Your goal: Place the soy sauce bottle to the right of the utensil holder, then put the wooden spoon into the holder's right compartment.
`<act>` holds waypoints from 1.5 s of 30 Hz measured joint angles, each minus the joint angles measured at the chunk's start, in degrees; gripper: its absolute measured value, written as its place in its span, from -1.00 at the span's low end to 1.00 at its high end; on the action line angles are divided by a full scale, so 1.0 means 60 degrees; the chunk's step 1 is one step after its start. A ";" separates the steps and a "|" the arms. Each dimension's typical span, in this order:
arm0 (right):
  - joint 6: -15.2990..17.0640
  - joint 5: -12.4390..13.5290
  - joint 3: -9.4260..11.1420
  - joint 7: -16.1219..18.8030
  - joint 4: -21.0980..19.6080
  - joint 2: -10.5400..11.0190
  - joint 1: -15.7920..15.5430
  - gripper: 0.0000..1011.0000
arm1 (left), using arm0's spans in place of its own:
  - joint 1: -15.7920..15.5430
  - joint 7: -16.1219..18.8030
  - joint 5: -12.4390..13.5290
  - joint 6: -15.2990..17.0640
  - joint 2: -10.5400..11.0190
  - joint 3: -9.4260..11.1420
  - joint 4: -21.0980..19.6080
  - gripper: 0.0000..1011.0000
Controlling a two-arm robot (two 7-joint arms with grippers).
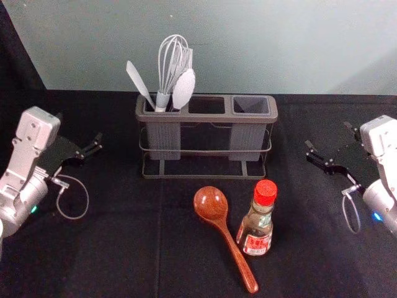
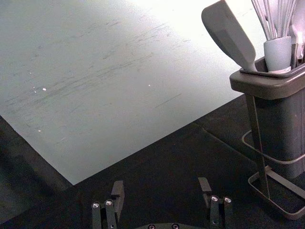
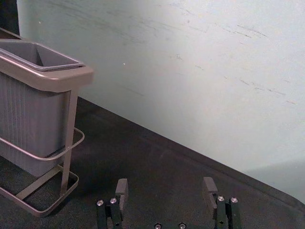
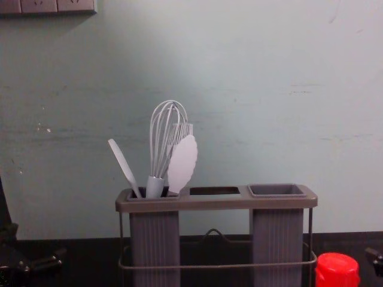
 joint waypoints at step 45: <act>0.0000 0.0000 0.0000 0.0000 0.0000 0.0000 0.0000 0.98 | 0.0000 0.0000 0.0000 0.0000 0.0000 0.0000 0.0000 1.00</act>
